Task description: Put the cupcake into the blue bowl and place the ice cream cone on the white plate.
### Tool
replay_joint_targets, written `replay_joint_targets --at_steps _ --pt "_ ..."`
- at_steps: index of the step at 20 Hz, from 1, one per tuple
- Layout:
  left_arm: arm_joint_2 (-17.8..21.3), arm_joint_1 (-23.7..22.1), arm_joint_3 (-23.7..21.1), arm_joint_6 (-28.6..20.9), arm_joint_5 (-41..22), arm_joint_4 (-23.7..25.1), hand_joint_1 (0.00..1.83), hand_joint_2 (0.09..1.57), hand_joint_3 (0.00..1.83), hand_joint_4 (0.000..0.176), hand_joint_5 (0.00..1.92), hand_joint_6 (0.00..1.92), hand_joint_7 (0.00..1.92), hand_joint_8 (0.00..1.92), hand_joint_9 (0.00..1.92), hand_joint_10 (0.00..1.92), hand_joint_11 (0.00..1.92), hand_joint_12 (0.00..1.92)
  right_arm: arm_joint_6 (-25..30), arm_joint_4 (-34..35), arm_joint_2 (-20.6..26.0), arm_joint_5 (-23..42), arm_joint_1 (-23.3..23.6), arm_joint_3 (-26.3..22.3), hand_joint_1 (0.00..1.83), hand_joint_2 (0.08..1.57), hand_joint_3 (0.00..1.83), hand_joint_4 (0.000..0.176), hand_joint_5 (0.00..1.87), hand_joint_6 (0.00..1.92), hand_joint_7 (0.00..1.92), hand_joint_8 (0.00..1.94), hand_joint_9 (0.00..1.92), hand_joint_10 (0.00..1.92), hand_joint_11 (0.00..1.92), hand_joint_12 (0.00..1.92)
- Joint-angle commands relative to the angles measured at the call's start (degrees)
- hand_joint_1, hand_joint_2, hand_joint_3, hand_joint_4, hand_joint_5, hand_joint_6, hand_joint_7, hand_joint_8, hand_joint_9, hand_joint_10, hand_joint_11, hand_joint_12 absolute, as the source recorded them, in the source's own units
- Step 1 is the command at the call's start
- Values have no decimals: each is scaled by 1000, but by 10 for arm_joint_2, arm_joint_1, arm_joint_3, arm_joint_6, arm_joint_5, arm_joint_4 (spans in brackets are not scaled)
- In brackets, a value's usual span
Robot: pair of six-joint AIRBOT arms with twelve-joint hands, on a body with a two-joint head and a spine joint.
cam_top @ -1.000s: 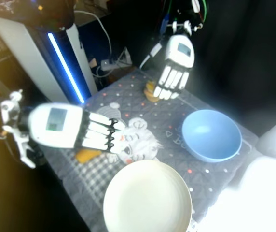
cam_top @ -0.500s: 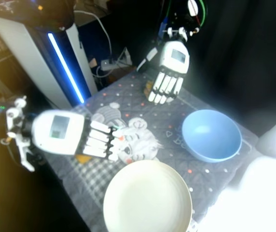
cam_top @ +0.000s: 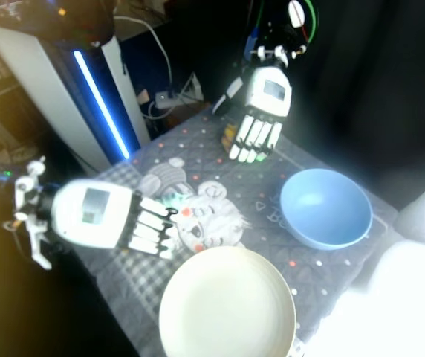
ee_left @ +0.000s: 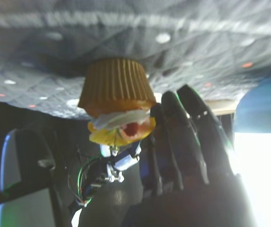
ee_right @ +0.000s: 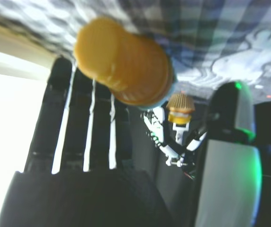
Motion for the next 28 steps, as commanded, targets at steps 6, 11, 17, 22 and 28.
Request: replay_joint_targets --at_steps 6,11,17,22,28 --pt "-9 -6 8 -5 -41 -23 1384 1071 1 0 1047 920 1066 698 982 1054 762 1044 3 17 -13 53 -2 12 1282 1012 2 0 1077 684 1404 285 1479 39 1171 843" --pt "-16 -6 13 -5 -42 -30 1382 1077 0 0 1051 948 1045 704 964 1069 760 1050 3 18 -16 53 -2 14 1290 1024 0 0 1067 734 1358 448 1602 52 1191 1158" --pt "-16 -5 21 13 -63 -72 1383 1068 0 0 1079 839 1052 694 994 1095 752 1242 3 50 -9 113 -2 13 1275 1041 0 0 1004 896 1341 424 1541 33 1063 1222" --pt "-5 -13 21 19 -107 -106 1383 1074 0 0 1055 928 1055 718 970 1058 772 1128 -17 90 9 206 -2 -10 1293 1033 2 0 1041 751 1314 554 1553 42 1084 1212" --pt "1 -46 36 68 -156 -185 1393 1045 2 0 1067 856 1184 512 1031 1018 806 1169 -70 128 24 274 26 -17 1276 1040 0 0 1085 686 1235 695 1151 830 946 1390"
